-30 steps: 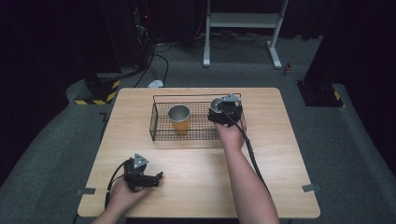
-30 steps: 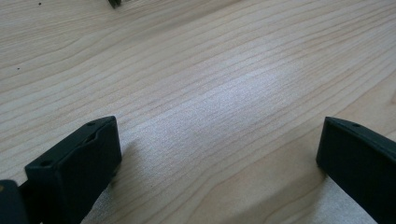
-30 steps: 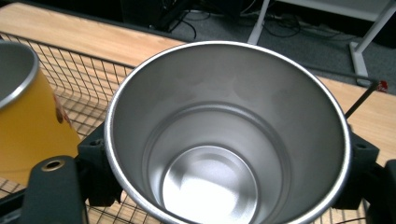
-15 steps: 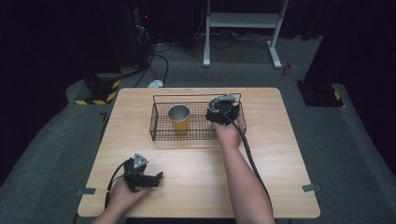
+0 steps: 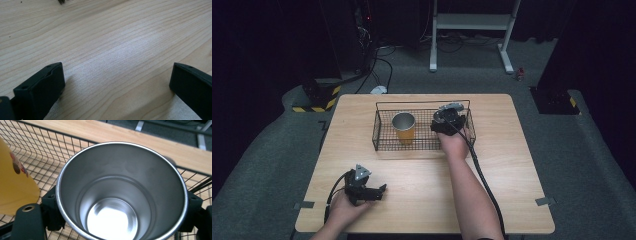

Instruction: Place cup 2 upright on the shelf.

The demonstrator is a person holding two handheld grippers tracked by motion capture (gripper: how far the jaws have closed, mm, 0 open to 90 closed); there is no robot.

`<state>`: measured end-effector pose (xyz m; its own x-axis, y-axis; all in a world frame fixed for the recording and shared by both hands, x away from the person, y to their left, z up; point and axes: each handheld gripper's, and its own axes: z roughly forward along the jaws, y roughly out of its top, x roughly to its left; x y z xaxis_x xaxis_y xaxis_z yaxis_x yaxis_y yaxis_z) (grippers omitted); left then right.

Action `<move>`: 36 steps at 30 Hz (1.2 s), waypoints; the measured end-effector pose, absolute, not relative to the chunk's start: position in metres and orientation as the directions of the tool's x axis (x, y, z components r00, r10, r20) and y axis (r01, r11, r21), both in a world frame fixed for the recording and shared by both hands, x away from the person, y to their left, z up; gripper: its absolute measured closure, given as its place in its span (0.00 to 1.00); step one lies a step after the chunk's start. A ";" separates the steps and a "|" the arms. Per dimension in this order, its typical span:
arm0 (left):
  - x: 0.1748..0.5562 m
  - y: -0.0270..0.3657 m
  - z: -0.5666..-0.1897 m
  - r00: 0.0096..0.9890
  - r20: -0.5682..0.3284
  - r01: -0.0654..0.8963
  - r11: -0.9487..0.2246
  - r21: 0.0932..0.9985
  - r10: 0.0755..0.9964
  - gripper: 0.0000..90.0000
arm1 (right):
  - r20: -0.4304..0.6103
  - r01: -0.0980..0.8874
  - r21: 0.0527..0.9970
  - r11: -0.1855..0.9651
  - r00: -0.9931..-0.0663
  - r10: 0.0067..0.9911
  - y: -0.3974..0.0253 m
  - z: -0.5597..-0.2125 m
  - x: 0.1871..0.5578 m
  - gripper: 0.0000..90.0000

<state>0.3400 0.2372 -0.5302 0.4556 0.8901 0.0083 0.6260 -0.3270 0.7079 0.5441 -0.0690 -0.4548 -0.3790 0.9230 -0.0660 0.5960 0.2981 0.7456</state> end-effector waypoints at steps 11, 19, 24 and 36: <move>0.340 0.237 -0.530 0.455 0.009 0.626 -0.327 0.708 0.890 0.00 | -0.033 0.640 0.713 0.287 -0.379 0.925 -0.067 -0.464 0.547 0.20; 0.340 0.237 -0.530 0.455 0.009 0.626 -0.327 0.708 0.890 0.00 | -0.012 0.662 0.694 0.283 -0.382 0.924 -0.070 -0.464 0.549 0.20; 0.340 0.237 -0.530 0.455 0.008 0.626 -0.327 0.708 0.890 0.00 | 0.018 0.682 0.679 0.271 -0.384 0.923 -0.073 -0.465 0.550 0.20; 0.340 0.237 -0.530 0.455 0.009 0.626 -0.327 0.708 0.890 0.00 | 0.003 0.701 0.649 0.295 -0.390 0.921 -0.074 -0.466 0.549 0.16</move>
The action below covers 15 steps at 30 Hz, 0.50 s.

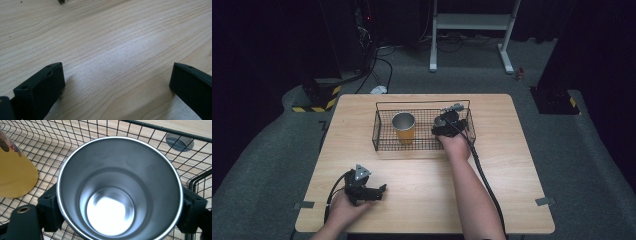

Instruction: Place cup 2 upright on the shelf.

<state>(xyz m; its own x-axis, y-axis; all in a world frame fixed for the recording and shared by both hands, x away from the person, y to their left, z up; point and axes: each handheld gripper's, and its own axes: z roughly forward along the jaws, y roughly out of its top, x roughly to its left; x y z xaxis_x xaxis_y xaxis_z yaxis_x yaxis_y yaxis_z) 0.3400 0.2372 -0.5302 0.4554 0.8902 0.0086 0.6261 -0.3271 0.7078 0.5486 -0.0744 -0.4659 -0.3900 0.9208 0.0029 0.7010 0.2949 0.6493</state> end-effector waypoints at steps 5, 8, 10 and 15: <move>0.340 0.237 -0.530 0.455 0.009 0.626 -0.327 0.708 0.890 0.00 | 0.002 0.696 0.656 0.294 -0.390 0.921 -0.075 -0.464 0.547 0.12; 0.340 0.237 -0.530 0.455 0.008 0.626 -0.327 0.708 0.890 0.00 | 0.001 0.685 0.670 0.287 -0.387 0.922 -0.075 -0.462 0.545 0.10; 0.340 0.237 -0.530 0.455 0.009 0.626 -0.327 0.708 0.890 0.00 | -0.002 0.678 0.677 0.285 -0.386 0.923 -0.076 -0.459 0.543 0.10; 0.340 0.237 -0.530 0.455 0.008 0.626 -0.327 0.708 0.890 0.00 | -0.017 0.650 0.704 0.285 -0.386 0.922 -0.078 -0.454 0.540 0.10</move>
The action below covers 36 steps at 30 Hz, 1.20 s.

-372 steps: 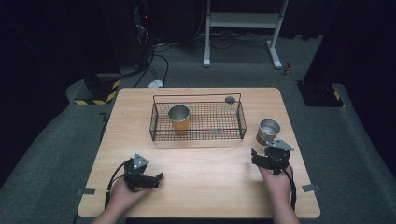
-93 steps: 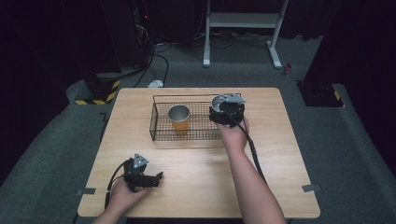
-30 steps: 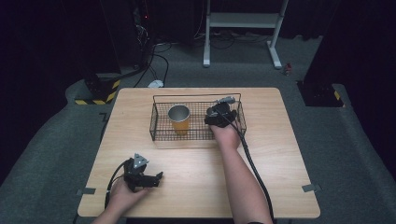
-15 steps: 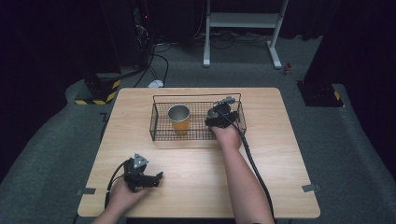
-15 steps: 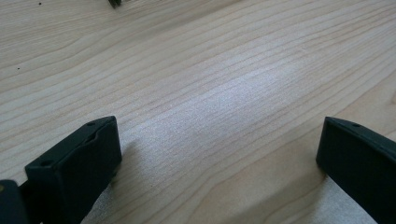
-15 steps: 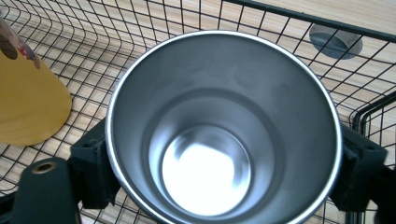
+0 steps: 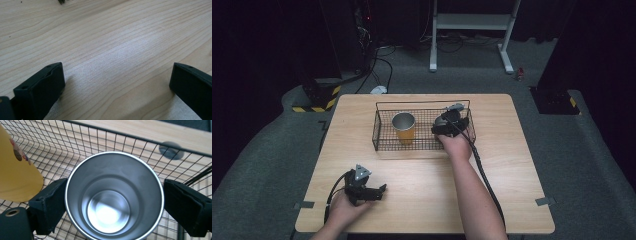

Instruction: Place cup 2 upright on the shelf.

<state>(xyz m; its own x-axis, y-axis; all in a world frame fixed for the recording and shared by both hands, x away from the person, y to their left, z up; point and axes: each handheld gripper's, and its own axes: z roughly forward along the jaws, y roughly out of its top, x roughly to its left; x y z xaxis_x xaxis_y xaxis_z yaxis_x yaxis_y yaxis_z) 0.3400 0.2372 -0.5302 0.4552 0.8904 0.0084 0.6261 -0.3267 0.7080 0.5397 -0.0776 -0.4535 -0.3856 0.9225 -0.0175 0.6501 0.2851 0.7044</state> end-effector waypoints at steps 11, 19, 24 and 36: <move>0.340 0.237 -0.530 0.455 0.009 0.626 -0.327 0.708 0.890 0.00 | -0.015 0.611 0.745 0.267 -0.384 0.923 -0.085 -0.439 0.530 0.10; 0.340 0.237 -0.530 0.455 0.008 0.626 -0.327 0.708 0.890 0.00 | -0.024 0.577 0.769 0.276 -0.405 0.914 -0.089 -0.429 0.521 0.10; 0.340 0.237 -0.530 0.454 0.007 0.626 -0.325 0.709 0.891 0.00 | -0.027 0.557 0.782 0.280 -0.419 0.908 -0.090 -0.423 0.512 0.10; 0.340 0.237 -0.530 0.454 0.007 0.626 -0.325 0.709 0.891 0.00 | -0.037 0.499 0.816 0.291 -0.458 0.888 -0.091 -0.418 0.482 0.10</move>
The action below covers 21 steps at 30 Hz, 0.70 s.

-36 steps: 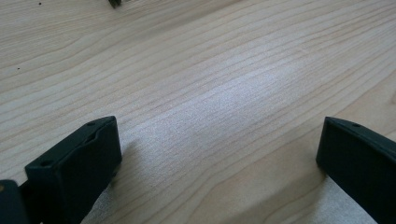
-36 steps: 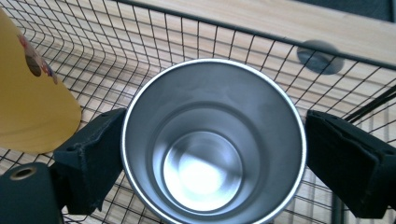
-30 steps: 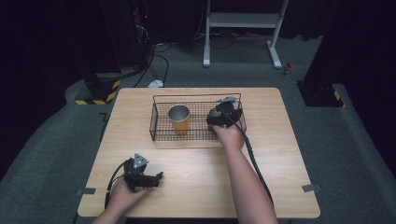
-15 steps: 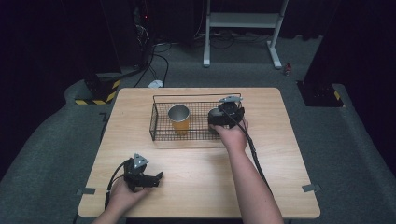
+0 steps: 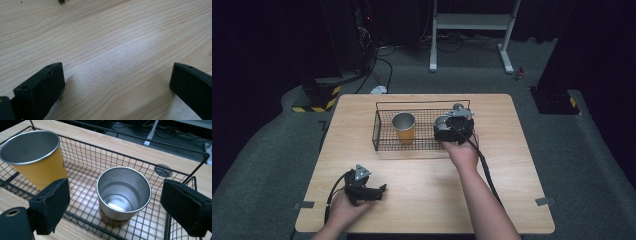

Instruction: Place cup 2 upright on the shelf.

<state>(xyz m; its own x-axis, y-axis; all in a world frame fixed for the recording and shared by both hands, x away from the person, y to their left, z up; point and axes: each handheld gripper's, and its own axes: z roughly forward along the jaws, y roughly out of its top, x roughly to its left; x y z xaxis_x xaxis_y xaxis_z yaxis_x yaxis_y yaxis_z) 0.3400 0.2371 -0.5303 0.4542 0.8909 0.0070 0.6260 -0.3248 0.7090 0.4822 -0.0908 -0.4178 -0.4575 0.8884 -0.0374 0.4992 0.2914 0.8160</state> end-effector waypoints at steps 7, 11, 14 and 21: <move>0.340 0.237 -0.530 0.452 0.006 0.628 -0.322 0.709 0.892 0.00 | -0.033 0.491 0.822 0.287 -0.463 0.886 -0.100 -0.424 0.469 0.11; 0.340 0.237 -0.530 0.452 0.006 0.628 -0.322 0.709 0.892 0.00 | -0.037 0.488 0.823 0.291 -0.464 0.885 -0.106 -0.428 0.462 0.11; 0.340 0.237 -0.530 0.452 0.005 0.628 -0.322 0.709 0.892 0.00 | -0.029 0.491 0.824 0.283 -0.463 0.886 -0.110 -0.431 0.456 0.12; 0.340 0.237 -0.530 0.452 0.006 0.627 -0.323 0.709 0.892 0.00 | -0.032 0.486 0.828 0.281 -0.459 0.888 -0.121 -0.436 0.442 0.13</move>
<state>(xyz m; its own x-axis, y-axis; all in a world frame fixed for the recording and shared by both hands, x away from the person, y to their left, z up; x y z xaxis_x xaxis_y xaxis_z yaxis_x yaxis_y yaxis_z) 0.3400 0.2371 -0.5303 0.4517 0.8921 0.0062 0.6274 -0.3226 0.7087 0.4422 -0.1213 -0.4361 -0.4587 0.8880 -0.0318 0.4859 0.2806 0.8277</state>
